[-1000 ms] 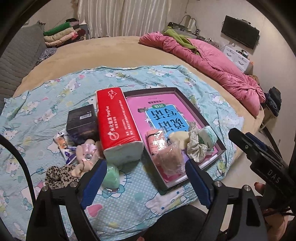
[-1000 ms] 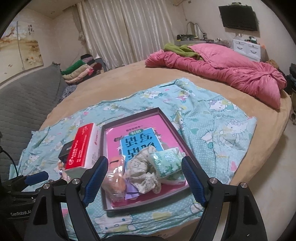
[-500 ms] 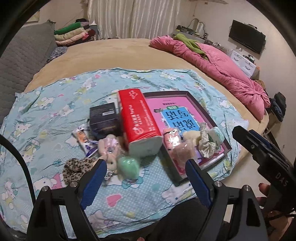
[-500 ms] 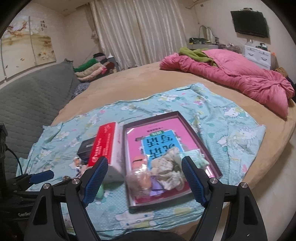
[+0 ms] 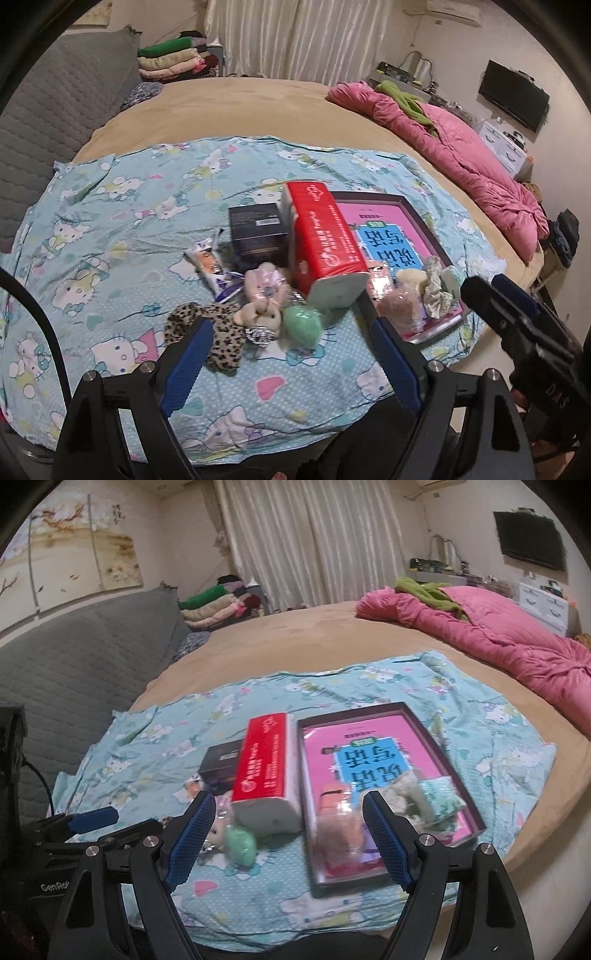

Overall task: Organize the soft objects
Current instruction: 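Withdraw both open tools from the tray toward the remaining pile, then grasp the green bagged item with the right tool while the left tool grasps the snack packet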

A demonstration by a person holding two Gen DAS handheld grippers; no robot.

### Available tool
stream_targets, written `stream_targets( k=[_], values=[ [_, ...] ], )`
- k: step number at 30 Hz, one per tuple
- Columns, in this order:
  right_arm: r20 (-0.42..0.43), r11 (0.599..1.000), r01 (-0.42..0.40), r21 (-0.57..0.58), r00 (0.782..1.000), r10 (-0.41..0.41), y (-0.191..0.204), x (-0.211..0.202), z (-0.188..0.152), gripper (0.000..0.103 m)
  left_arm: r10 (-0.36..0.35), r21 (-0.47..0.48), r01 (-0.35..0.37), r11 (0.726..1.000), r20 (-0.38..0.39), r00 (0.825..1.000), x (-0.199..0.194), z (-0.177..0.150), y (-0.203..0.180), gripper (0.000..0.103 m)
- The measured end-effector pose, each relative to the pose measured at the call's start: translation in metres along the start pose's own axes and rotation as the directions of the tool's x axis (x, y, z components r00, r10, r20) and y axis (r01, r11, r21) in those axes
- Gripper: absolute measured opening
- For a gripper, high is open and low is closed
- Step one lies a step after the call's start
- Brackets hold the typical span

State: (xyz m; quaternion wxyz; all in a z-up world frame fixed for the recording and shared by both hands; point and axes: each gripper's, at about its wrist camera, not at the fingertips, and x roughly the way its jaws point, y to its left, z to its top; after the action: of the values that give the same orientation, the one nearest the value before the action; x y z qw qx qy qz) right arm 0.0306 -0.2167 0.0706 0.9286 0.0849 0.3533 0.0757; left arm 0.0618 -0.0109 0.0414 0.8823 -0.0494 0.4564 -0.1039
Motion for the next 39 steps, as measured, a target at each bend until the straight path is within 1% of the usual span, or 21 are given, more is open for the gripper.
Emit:
stream_targets(
  k=[5, 9, 16, 19, 21, 27, 32, 39],
  values=[
    [-0.019, 0.999, -0.022, -0.025, 1.0, 0.022, 0.017, 0.005, -0.003, 0.083, 0.006, -0.044, -0.005, 0.999, 0.009, 1.0, -0.005, 0.002, 0.028, 0.086],
    [-0.035, 0.999, -0.032, -0.043, 0.999, 0.03, 0.027, 0.01, -0.008, 0.083, 0.031, -0.101, -0.03, 0.994, 0.014, 0.999, -0.006, 0.003, 0.057, 0.086],
    [-0.092, 0.999, -0.048, -0.022, 0.995, 0.046, 0.035, 0.031, -0.022, 0.083, 0.06, -0.172, -0.057, 0.984, 0.013, 0.998, -0.002, -0.001, 0.095, 0.086],
    [-0.11, 0.999, -0.045, -0.03, 0.993, 0.042, 0.04, 0.04, -0.029, 0.083, 0.079, -0.189, -0.076, 0.979, 0.007, 0.997, 0.003, -0.003, 0.105, 0.086],
    [-0.114, 0.998, -0.041, -0.037, 0.993, 0.037, 0.042, 0.046, -0.033, 0.083, 0.091, -0.189, -0.088, 0.978, 0.006, 0.996, 0.007, -0.005, 0.107, 0.086],
    [-0.155, 0.998, -0.04, -0.044, 0.987, 0.033, 0.043, 0.069, -0.047, 0.083, 0.07, -0.193, -0.073, 0.979, -0.024, 0.997, 0.033, -0.009, 0.109, 0.086],
    [-0.184, 0.998, -0.035, -0.048, 0.983, 0.025, 0.043, 0.09, -0.056, 0.083, 0.045, -0.204, -0.056, 0.977, -0.056, 0.997, 0.058, -0.004, 0.11, 0.086],
    [-0.217, 0.998, -0.021, -0.064, 0.976, 0.007, 0.042, 0.118, -0.064, 0.083, 0.03, -0.207, -0.048, 0.977, -0.087, 0.996, 0.09, 0.006, 0.109, 0.086]
  ],
)
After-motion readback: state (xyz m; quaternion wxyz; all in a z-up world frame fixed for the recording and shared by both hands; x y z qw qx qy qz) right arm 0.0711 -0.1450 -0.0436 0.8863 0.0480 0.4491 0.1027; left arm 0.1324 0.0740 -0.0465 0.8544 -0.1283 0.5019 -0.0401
